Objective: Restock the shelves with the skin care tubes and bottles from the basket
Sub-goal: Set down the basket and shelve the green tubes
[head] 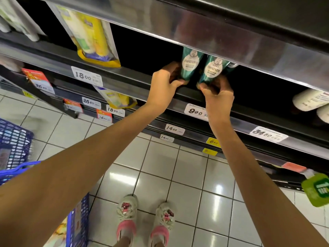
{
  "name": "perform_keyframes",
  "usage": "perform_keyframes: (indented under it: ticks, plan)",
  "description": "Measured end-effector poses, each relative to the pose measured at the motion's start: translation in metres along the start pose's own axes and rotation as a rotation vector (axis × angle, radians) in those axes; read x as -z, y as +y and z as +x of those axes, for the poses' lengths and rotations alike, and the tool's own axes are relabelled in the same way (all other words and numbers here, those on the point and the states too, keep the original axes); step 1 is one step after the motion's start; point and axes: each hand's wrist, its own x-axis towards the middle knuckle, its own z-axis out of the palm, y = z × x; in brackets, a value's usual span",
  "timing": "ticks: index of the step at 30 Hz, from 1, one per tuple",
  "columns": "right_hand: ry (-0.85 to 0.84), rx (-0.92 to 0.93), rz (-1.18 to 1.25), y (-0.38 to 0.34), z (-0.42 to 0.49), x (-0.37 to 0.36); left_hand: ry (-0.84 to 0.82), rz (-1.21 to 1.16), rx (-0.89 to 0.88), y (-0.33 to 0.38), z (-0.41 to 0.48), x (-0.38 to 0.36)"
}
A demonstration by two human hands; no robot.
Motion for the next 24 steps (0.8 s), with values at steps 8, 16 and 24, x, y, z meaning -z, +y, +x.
perform_keyframes:
  ticks: [8,16,24]
  plan:
    - [-0.036,-0.045,0.077,-0.002,0.001,0.003,-0.047,-0.022,0.044,0.004,0.001,-0.005]
    - [0.032,0.06,-0.146,-0.005,-0.035,0.021,0.197,-0.123,0.182,0.018,-0.05,0.017]
    - [-0.875,-0.097,-0.13,-0.013,-0.184,-0.036,0.518,-0.167,0.675,-0.052,-0.233,0.11]
